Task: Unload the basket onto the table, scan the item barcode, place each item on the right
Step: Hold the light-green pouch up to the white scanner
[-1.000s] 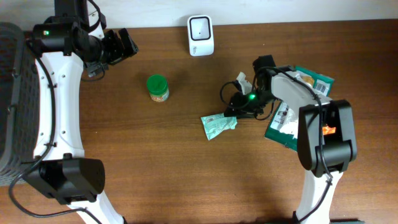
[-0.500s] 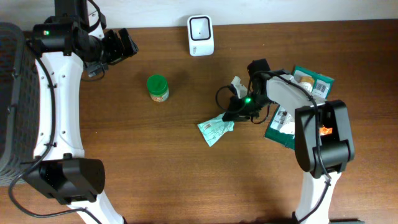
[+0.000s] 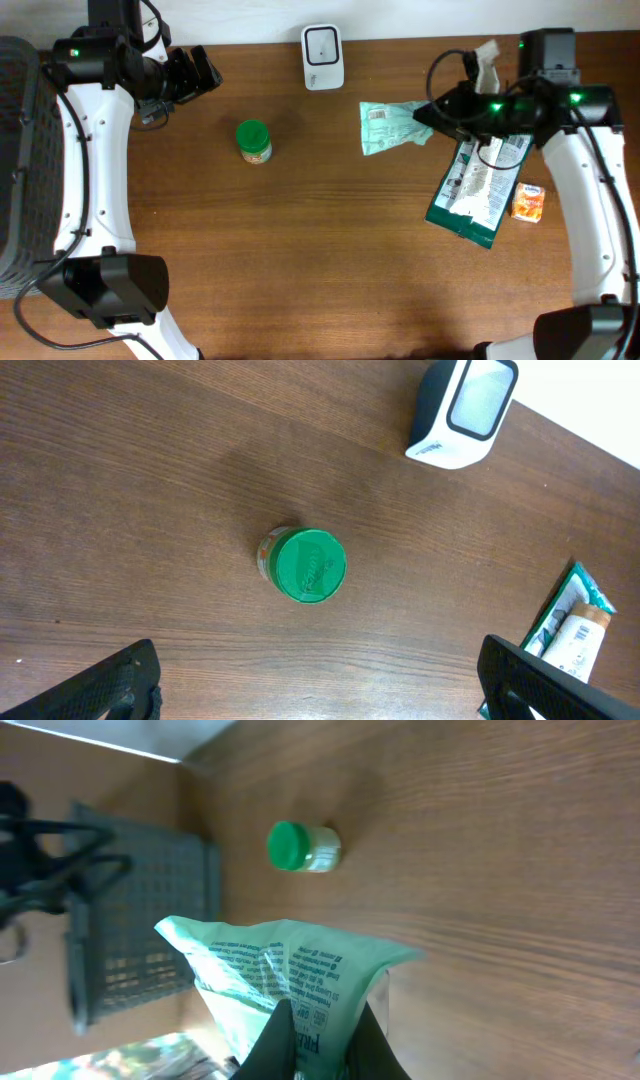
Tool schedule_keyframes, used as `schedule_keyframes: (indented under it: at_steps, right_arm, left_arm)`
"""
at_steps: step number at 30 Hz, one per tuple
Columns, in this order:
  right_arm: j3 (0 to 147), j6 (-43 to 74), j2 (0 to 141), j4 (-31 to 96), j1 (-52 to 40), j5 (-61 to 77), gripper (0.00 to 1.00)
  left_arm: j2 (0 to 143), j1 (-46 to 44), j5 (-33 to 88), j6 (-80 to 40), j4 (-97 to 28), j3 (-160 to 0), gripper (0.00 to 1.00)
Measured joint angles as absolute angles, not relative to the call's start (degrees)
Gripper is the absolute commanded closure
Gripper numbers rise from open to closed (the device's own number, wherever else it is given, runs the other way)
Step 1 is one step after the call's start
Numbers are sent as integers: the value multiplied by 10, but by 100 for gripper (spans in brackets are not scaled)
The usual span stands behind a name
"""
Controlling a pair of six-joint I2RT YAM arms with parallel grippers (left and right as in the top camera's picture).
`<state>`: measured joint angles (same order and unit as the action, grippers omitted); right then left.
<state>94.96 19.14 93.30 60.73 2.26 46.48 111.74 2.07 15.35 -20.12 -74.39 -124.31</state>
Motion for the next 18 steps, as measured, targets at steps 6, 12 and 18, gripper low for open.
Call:
schedule_keyframes:
  at_steps: [6,12,18]
  right_arm:
    - [950,158,897,604,-11,400,96]
    - [949,114,902,470,-166,69,96]
    - [950,44,979,353,-230,-117,96]
  left_arm:
    - [1117,21,154,-201,-744,-1243,1]
    - [1117,21,153,-201,-743,-1243,1]
    - [1117,21,154,-201,-744,-1243,1]
